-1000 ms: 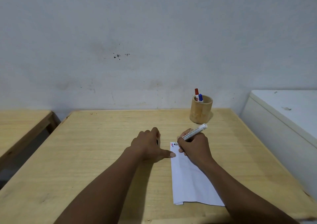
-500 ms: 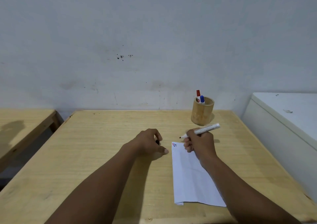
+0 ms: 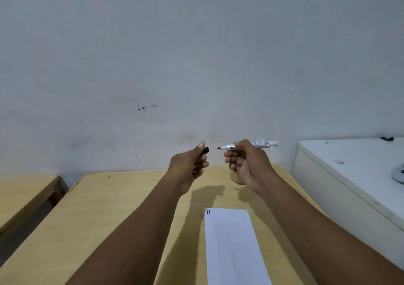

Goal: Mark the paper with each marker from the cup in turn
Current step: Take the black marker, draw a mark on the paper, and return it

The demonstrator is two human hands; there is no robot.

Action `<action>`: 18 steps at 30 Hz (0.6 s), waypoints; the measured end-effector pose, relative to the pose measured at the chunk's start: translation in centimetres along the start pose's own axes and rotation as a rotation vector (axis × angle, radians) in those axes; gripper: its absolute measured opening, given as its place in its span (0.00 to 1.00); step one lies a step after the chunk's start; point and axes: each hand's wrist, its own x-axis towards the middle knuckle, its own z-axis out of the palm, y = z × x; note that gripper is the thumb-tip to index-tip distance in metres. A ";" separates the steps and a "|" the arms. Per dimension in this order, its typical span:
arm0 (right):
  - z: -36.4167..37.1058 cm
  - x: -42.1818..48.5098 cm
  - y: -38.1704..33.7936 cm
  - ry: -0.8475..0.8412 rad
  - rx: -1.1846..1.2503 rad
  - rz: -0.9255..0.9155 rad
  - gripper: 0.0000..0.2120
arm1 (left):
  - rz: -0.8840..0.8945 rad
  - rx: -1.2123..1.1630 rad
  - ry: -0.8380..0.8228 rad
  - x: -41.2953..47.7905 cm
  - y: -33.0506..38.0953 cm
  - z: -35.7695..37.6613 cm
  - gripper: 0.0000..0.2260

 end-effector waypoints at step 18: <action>-0.3 1.8 0.8 -0.027 -0.360 0.005 0.13 | 0.127 0.114 0.141 2.3 -1.3 3.0 0.14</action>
